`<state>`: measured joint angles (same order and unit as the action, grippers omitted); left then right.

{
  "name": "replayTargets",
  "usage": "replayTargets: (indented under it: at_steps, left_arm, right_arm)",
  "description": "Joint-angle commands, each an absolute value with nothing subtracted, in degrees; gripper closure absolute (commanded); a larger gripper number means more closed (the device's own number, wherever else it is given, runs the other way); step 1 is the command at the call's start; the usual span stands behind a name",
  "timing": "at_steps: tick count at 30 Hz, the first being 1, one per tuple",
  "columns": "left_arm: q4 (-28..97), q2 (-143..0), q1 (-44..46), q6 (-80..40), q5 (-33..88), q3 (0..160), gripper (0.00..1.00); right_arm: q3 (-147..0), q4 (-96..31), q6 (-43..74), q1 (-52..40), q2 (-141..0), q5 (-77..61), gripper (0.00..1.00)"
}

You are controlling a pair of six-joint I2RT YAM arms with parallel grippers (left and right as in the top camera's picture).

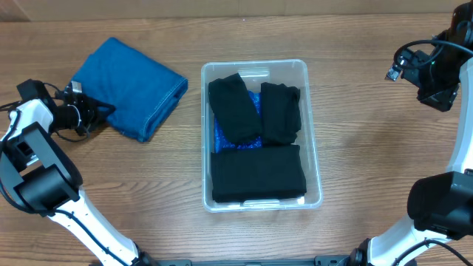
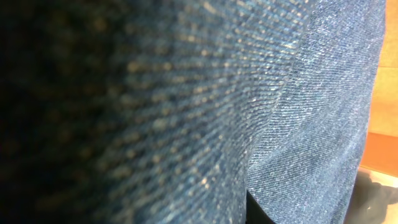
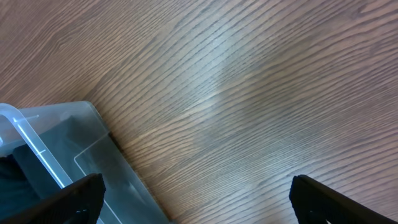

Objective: Pack container
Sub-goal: 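Grasp the folded teal denim cloth with the left gripper, then lay the denim cloth over the bin contents and release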

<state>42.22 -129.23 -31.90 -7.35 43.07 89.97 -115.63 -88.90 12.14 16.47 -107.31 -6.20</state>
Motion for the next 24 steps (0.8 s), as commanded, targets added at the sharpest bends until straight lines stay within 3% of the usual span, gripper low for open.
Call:
replayTargets:
  at_steps: [1, 15, 24]
  left_arm:
    - [42.5, -128.3, -29.3, -6.8, 43.3, 88.0, 0.87]
    - [45.2, -88.4, -28.9, -7.6, 43.4, 88.0, 0.96]
    - [45.8, -70.1, -14.1, -5.0, 45.6, 88.3, 0.96]
  right_arm:
    - [-115.5, -88.8, 11.9, 16.3, -106.7, -6.6, 0.00]
    - [-115.5, -88.8, 11.9, 16.3, -106.7, -6.6, 0.00]
    - [-115.5, -88.8, 11.9, 16.3, -106.7, -6.5, 0.00]
